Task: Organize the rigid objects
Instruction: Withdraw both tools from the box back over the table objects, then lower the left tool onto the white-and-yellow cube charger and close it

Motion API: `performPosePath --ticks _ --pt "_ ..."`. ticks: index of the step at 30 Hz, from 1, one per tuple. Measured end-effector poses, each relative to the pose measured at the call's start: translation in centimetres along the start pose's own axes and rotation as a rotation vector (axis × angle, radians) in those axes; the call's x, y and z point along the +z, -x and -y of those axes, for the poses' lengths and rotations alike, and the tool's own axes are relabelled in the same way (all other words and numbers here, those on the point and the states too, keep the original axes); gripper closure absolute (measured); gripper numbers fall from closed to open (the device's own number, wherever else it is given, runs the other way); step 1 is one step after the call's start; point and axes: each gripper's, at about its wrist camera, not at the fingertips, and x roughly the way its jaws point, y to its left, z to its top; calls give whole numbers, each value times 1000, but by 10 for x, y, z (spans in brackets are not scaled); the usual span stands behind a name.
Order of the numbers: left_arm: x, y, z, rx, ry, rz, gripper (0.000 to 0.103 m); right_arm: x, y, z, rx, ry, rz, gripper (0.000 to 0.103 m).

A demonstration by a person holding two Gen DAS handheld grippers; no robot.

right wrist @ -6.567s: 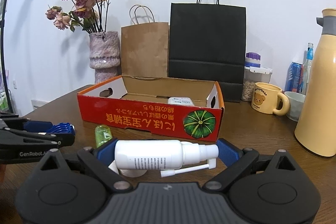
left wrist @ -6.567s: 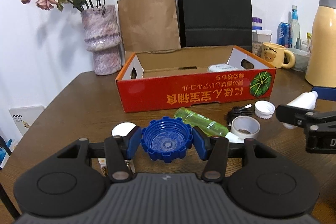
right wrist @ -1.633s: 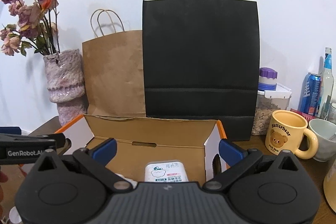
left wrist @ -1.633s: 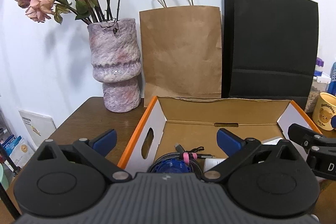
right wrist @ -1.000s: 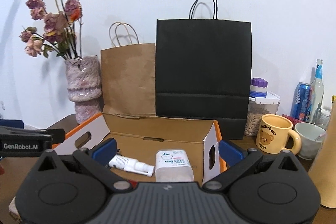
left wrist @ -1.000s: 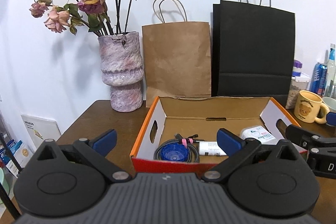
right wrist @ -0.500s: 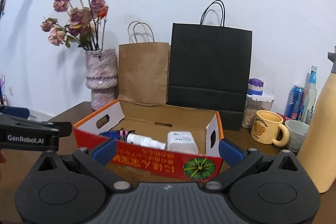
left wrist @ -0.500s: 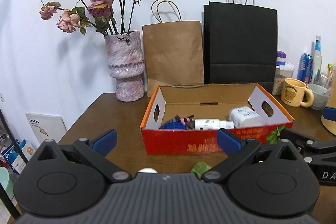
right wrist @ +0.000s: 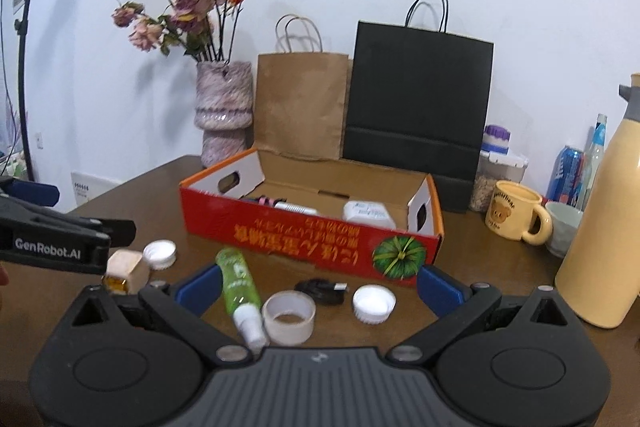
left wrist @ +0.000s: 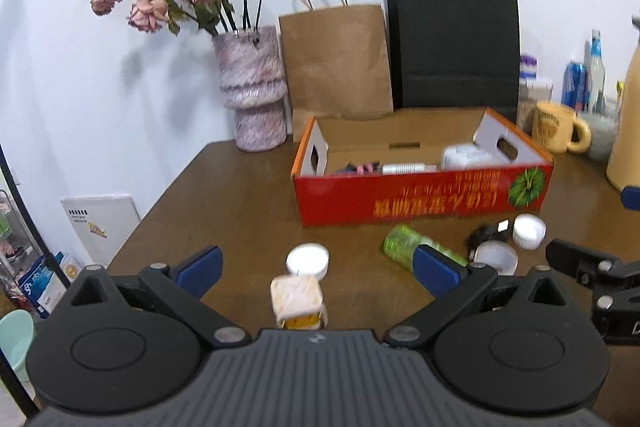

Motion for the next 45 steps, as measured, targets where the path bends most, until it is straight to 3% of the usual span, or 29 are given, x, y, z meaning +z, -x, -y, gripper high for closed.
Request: performPosePath --ticks 12,28,36,39,41,42,44,45 --pt "-30 -9 -16 11 -23 -82 0 -23 -12 -16 17 -2 -82 0" --pt "-35 -71 -31 48 70 -176 0 -32 -47 1 -36 -106 -110 0" --pt "-36 -82 -27 79 77 -175 1 -37 -52 2 -46 -120 -117 0" --pt "-37 -85 -25 88 79 -179 12 -37 -51 1 -48 -115 -115 0" --pt "-37 -88 -23 90 86 -184 29 -38 -51 0 -49 -112 -116 0" --pt "-37 -89 -24 80 97 -187 32 -38 -51 0 -50 -110 -116 0" --pt "-36 -88 -24 41 117 -180 62 -38 -51 -1 -52 -105 -116 0" --pt "-36 -87 -23 36 121 -179 63 -38 -51 -1 -54 -104 -115 0"
